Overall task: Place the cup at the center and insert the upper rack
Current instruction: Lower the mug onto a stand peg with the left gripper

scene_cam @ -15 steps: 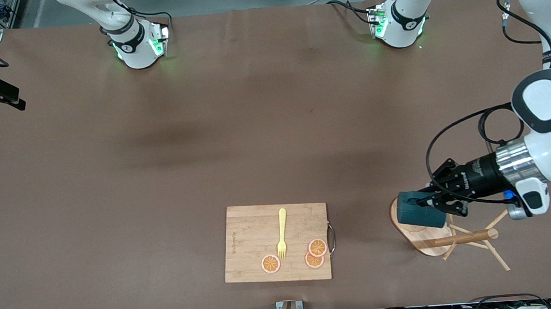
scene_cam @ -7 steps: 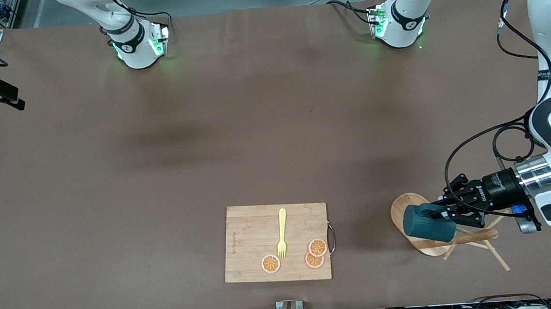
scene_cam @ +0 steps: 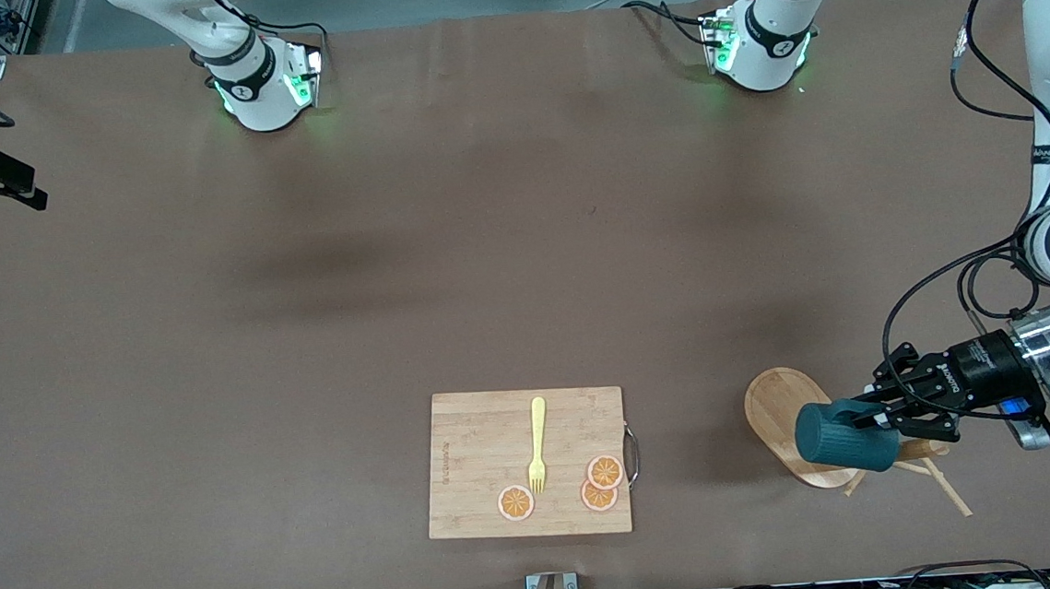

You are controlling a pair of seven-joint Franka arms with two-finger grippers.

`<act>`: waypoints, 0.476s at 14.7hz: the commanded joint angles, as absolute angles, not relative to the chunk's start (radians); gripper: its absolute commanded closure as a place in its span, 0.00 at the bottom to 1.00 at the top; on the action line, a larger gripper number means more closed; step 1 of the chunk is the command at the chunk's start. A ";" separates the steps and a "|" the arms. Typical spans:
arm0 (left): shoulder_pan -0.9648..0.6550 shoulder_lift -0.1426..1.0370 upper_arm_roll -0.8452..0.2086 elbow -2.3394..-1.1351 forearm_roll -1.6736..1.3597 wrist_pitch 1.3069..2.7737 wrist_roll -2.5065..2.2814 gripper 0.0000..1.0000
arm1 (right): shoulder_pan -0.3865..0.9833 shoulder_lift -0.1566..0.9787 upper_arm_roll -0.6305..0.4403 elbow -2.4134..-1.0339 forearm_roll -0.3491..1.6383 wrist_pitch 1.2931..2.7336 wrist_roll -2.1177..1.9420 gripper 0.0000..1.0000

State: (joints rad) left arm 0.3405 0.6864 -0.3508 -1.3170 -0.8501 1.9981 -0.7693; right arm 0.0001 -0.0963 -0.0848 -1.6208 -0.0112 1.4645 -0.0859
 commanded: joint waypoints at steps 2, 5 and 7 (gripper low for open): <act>0.368 0.703 -0.359 -1.313 -0.891 1.997 -0.733 0.98 | -0.002 -0.107 -0.083 -1.624 -0.017 1.463 -0.080 0.00; 0.376 0.707 -0.359 -1.313 -0.894 1.997 -0.732 0.96 | -0.003 -0.107 -0.084 -1.625 -0.017 1.463 -0.080 0.00; 0.376 0.715 -0.359 -1.315 -0.923 1.997 -0.730 0.82 | -0.005 -0.107 -0.084 -1.626 -0.017 1.463 -0.080 0.00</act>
State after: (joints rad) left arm 0.3689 0.7083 -0.3505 -1.3169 -0.8816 1.9983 -0.7507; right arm 0.0001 -0.0963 -0.0863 -1.6208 -0.0112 1.4645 -0.0858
